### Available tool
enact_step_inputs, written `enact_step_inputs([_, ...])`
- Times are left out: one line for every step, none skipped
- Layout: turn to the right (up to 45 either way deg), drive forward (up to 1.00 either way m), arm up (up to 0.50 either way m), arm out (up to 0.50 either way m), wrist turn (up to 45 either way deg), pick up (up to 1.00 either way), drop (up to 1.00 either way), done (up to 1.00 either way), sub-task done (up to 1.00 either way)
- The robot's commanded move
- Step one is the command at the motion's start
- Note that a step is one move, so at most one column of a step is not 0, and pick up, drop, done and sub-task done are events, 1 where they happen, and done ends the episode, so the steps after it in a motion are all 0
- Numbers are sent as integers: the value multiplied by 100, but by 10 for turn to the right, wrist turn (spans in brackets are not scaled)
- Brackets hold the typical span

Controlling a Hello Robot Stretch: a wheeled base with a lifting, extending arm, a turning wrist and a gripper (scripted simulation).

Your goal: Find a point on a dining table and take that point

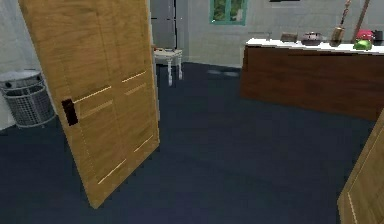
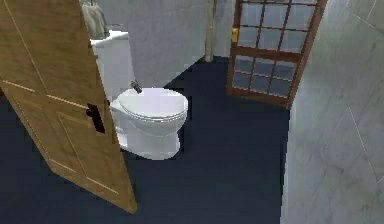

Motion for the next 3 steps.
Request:
enact_step_inputs([0,20,0,0,0,0,0,0,0])
enact_step_inputs([60,0,0,0,0,0,0,0,0])
enact_step_inputs([0,100,0,0,0,0,0,0,0])
